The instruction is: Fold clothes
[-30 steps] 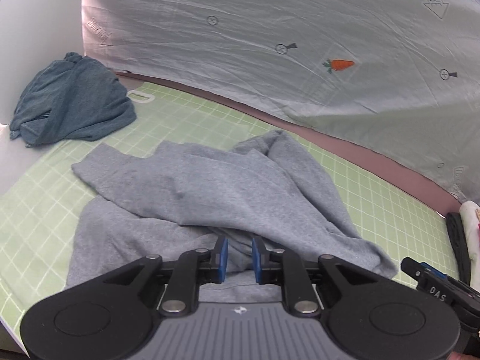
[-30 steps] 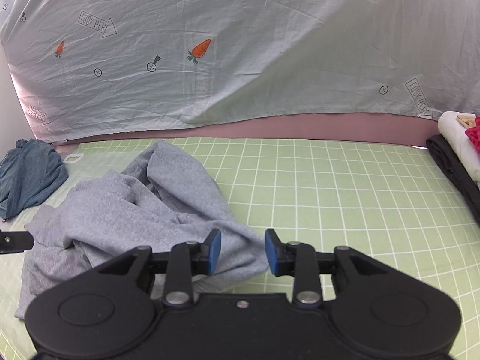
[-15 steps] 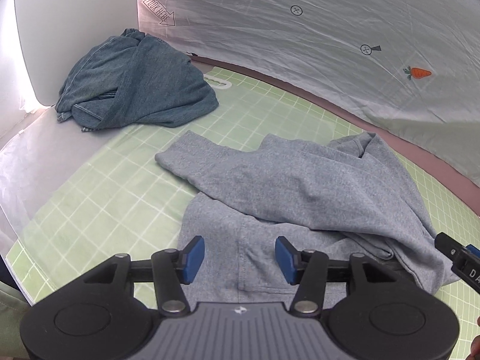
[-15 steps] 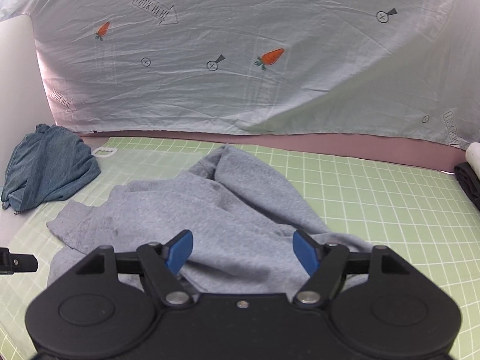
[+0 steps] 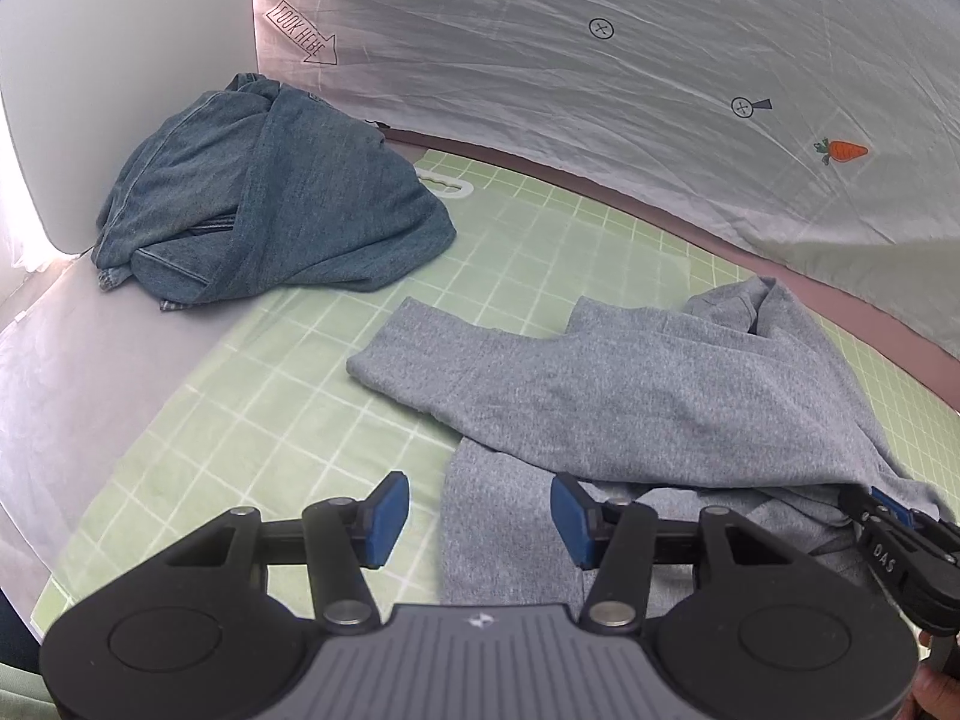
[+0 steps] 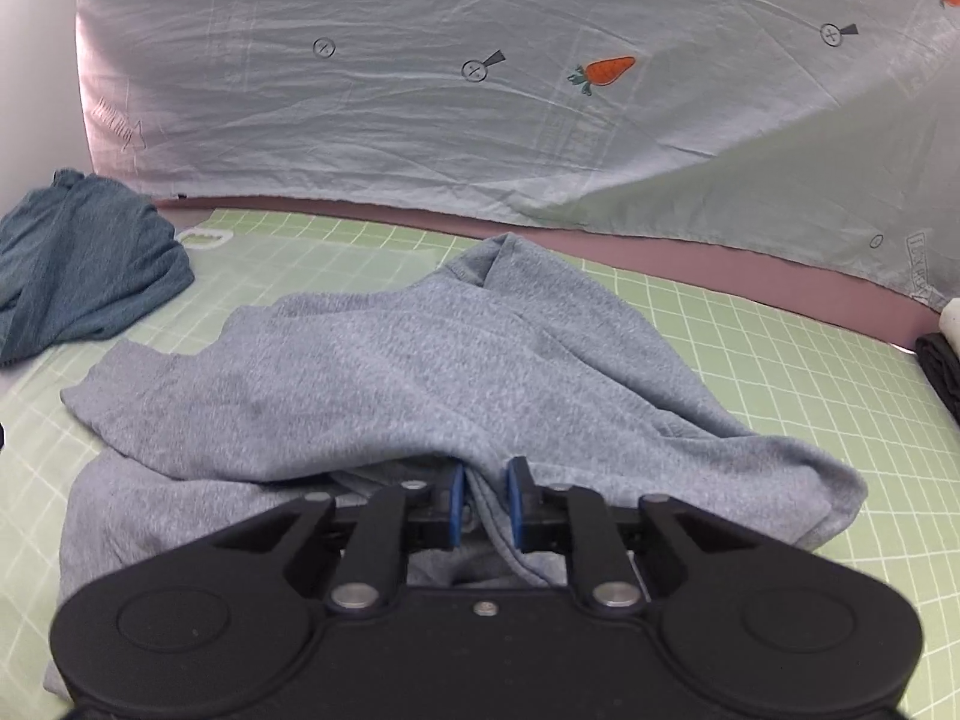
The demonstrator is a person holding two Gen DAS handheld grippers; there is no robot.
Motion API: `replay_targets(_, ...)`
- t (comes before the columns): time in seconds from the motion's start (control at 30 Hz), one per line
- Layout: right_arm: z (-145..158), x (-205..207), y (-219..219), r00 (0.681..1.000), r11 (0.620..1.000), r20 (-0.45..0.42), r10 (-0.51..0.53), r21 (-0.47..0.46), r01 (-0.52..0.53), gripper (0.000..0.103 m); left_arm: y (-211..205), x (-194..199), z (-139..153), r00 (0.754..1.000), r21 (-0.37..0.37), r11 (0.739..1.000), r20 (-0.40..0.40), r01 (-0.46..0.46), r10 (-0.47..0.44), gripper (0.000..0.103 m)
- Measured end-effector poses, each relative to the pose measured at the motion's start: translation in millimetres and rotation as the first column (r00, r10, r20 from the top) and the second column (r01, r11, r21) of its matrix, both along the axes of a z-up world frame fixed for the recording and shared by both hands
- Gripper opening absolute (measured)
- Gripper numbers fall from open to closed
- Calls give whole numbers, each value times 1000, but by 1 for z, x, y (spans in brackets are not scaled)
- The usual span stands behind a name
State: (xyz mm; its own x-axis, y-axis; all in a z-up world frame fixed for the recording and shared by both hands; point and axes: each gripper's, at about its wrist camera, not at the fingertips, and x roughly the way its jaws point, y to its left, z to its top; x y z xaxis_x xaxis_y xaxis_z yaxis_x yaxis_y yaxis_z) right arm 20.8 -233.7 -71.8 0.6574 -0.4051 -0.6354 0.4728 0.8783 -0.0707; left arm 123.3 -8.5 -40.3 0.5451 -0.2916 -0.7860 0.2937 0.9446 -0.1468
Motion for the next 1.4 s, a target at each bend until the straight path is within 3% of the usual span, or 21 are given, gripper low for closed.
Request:
replay_targets(0.23, 41, -45, -33, 990, 993, 121, -77, -79, 87, 10, -26, -14, -1, 1000, -20, 1000, -21, -16, 15, 54)
replay_targets(0.4, 64, -91, -107, 961, 964, 161, -226, -105, 245, 8, -57, -33, 2, 1000, -36, 999, -18, -26, 25, 54)
replay_targets(0.53, 59, -125, -188, 920, 920, 110, -376, -79, 385, 6, -75, -37, -4, 999, -11, 999, -28, -32, 32, 54)
replay_targets(0.63, 42, -139, -222, 911, 910, 37, -410, -52, 412, 6, -84, -35, -10, 999, 16, 999, -38, -38, 38, 54)
replay_targets(0.73, 27, -142, -230, 920, 920, -27, -392, -6, 392, 8, -93, -33, -17, 998, 44, 998, -47, -42, 44, 54)
replay_targets(0.8, 18, -142, -229, 917, 918, -62, -394, 10, 395, 23, -100, -32, -21, 997, 62, 997, -53, -46, 49, 58)
replay_targets(0.83, 14, -142, -225, 914, 916, -72, -400, 16, 402, 39, -103, -31, -23, 997, 71, 996, -57, -47, 51, 59)
replay_targets(0.87, 10, -142, -222, 911, 913, -78, -404, 23, 407, 47, -106, -30, -25, 997, 80, 996, -60, -49, 53, 59)
replay_targets(1.1, 5, -134, -202, 918, 906, 0, -396, 161, 391, 56, -124, -6, -34, 997, 145, 989, -67, -15, 25, 60)
replay_targets(1.17, 3, -125, -192, 923, 909, 29, -384, 191, 372, 67, -129, 2, -38, 997, 159, 987, -71, 9, 3, 60)
replay_targets(1.23, 0, -113, -185, 930, 913, 43, -366, 213, 349, 70, -133, 9, -42, 997, 171, 985, -77, 38, -25, 60)
replay_targets(1.3, -5, -100, -179, 937, 916, 32, -349, 224, 333, 79, -136, 14, -48, 995, 179, 982, -88, 61, -46, 60)
replay_targets(1.4, -20, -84, -176, 943, 904, -5, -333, 284, 321, 81, -140, 20, -58, 991, 188, 978, -107, 94, -75, 60)
